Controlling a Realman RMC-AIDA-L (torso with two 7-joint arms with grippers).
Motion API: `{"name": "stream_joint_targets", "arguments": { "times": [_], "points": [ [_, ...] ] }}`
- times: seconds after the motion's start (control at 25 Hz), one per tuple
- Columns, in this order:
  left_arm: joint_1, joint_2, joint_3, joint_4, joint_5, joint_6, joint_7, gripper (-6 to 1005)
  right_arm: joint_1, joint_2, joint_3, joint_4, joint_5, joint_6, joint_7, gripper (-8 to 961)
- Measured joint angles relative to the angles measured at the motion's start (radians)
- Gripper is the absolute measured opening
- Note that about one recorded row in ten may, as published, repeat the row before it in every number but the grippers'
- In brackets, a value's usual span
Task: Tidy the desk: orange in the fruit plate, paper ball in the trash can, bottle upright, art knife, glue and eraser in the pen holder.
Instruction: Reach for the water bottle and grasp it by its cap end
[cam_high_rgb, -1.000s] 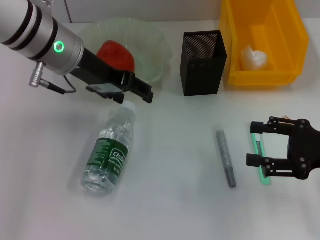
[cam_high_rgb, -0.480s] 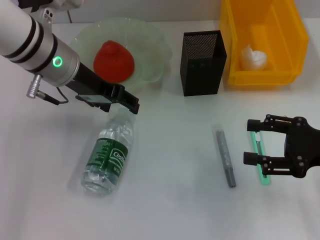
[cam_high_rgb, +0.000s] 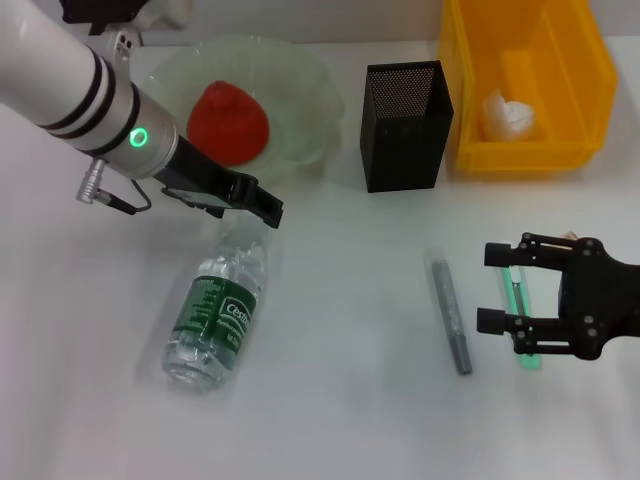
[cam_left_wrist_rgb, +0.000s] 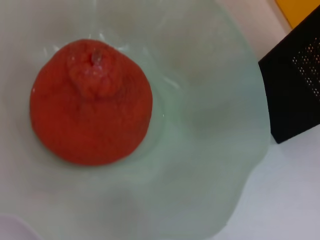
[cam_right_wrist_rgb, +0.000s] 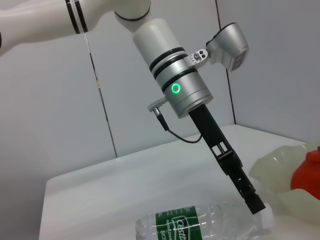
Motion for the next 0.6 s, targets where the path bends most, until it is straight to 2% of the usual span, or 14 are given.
{"name": "stream_joint_targets", "arguments": {
  "times": [0.6],
  "points": [
    [0.013,0.0,0.094,-0.025,-0.062,-0.085,0.003,801,0.003,0.001,0.007,0.049,0.006,0.022,-0.043,772]
  ]
}}
